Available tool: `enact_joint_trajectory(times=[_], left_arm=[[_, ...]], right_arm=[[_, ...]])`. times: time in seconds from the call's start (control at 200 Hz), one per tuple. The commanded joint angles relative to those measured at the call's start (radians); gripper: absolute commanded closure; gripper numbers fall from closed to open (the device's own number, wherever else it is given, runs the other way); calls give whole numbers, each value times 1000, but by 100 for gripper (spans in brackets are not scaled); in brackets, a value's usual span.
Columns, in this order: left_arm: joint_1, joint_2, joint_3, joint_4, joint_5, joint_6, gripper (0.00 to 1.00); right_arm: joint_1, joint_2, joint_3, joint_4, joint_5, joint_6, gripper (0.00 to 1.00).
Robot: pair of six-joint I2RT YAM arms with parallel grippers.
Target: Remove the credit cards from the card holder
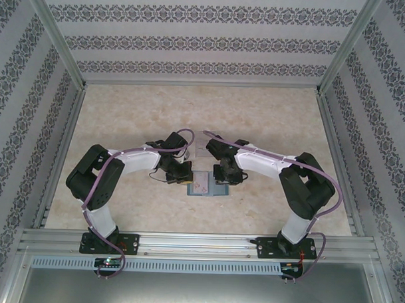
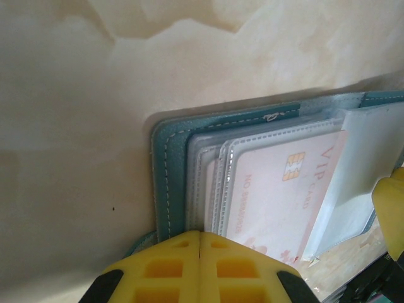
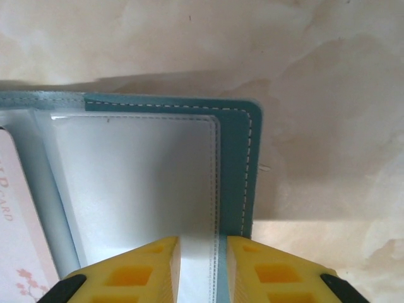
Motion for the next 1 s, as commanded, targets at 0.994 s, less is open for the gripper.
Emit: enact_joint_trajectory(times=[0.994], left_arm=[[-21, -23, 107, -115, -1, -1, 100]], right_arm=[[-39, -150, -57, 158, -177, 30, 71]])
